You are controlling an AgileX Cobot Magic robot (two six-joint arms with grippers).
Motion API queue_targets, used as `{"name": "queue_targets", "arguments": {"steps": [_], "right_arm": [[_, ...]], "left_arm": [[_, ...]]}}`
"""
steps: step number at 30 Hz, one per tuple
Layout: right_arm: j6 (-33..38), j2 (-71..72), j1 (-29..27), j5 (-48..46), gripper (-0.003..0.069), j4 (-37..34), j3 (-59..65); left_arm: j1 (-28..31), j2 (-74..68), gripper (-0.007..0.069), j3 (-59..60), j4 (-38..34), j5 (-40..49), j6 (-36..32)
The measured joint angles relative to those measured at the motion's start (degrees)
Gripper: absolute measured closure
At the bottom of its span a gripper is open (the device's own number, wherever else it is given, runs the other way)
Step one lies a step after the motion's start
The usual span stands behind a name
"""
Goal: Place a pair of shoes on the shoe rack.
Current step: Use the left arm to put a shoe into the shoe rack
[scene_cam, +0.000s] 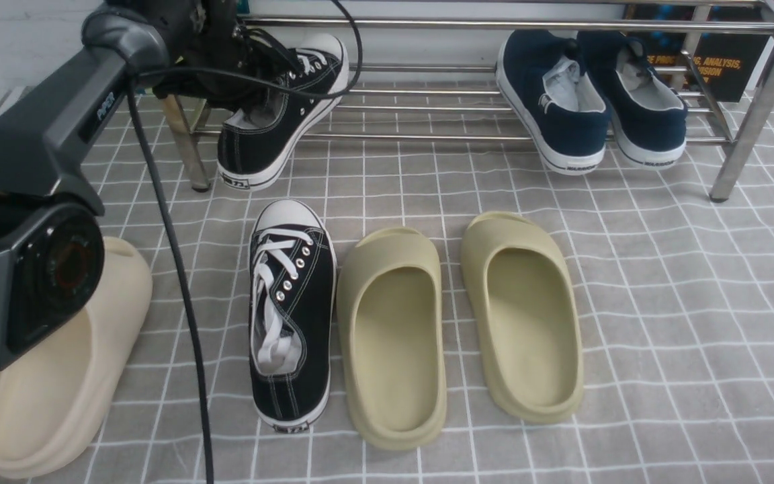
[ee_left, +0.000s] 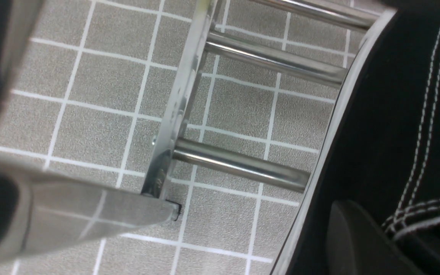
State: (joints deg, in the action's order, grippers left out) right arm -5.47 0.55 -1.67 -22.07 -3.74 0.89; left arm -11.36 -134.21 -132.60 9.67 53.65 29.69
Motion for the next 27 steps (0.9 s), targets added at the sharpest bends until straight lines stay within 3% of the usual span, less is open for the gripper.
{"name": "queue_targets", "arguments": {"steps": [15,22,27], "right_arm": [[0.0,0.0,0.0,0.0,0.042,0.0,0.0],[0.0,0.0,0.0,0.0,0.042,0.0,0.0],[0.0,0.0,0.0,0.0,0.042,0.0,0.0]], "left_arm": [[-0.3,-0.2,0.0638,0.4,2.1,-6.4,9.1],[-0.4,-0.5,0.0624,0.4,5.5,-7.2,7.6],[-0.1,-0.5,0.0457,0.4,7.0,-8.9,1.0]]}}
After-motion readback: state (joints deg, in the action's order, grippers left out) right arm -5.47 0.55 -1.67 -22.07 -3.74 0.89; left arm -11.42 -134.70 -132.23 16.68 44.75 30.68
